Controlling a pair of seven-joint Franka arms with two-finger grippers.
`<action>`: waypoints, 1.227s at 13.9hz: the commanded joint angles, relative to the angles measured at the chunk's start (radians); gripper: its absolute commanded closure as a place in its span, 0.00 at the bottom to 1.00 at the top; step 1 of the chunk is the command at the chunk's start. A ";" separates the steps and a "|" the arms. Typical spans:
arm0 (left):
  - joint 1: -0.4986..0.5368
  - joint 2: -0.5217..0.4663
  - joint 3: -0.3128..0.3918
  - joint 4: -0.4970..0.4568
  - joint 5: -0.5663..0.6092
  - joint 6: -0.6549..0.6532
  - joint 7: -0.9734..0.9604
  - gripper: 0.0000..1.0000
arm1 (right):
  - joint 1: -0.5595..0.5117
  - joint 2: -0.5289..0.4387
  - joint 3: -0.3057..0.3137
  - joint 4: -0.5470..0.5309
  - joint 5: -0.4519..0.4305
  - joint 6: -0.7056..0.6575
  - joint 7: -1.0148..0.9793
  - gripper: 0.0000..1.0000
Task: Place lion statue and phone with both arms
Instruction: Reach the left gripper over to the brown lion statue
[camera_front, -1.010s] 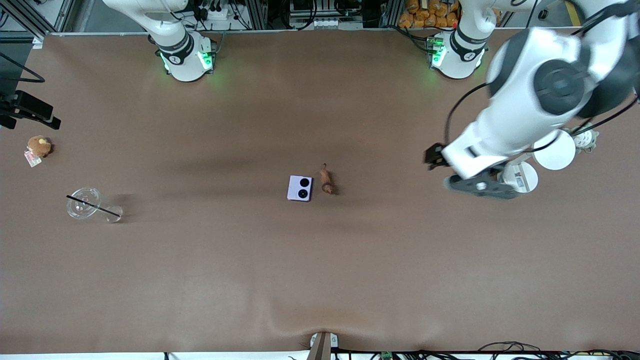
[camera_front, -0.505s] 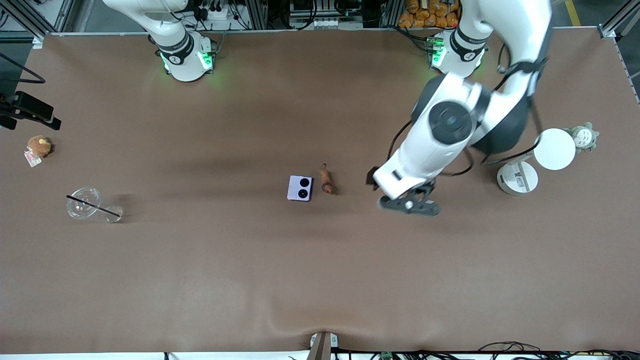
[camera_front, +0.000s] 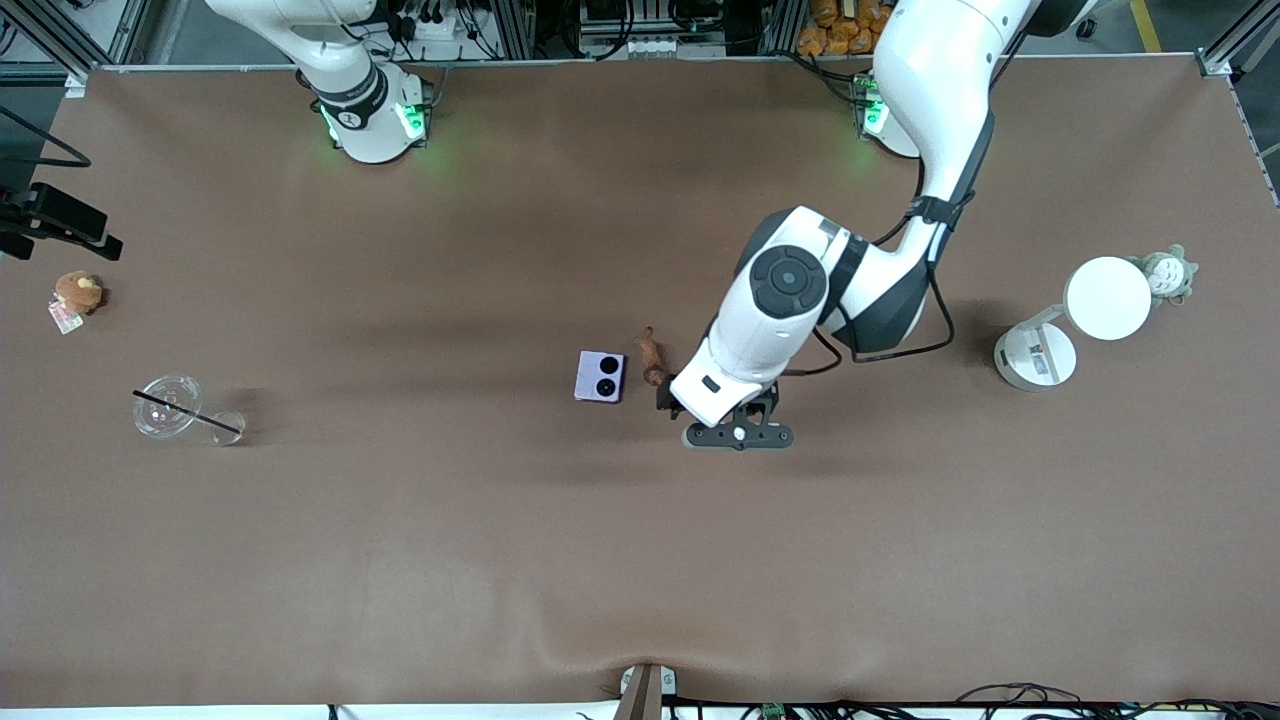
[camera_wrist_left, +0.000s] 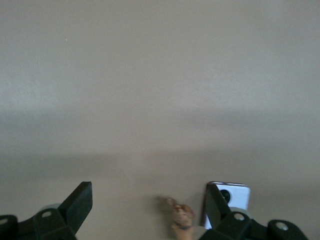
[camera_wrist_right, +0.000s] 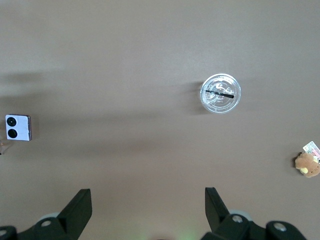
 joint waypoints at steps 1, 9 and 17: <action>-0.050 0.015 0.011 0.010 -0.004 -0.014 -0.080 0.00 | -0.008 0.000 0.009 0.002 -0.010 0.002 0.016 0.00; -0.132 0.066 0.012 -0.073 0.003 -0.054 -0.270 0.00 | -0.008 0.003 0.009 0.002 -0.010 0.002 0.016 0.00; -0.167 0.149 0.014 -0.067 -0.002 0.024 -0.275 0.00 | -0.008 0.003 0.011 0.002 -0.010 0.004 0.016 0.00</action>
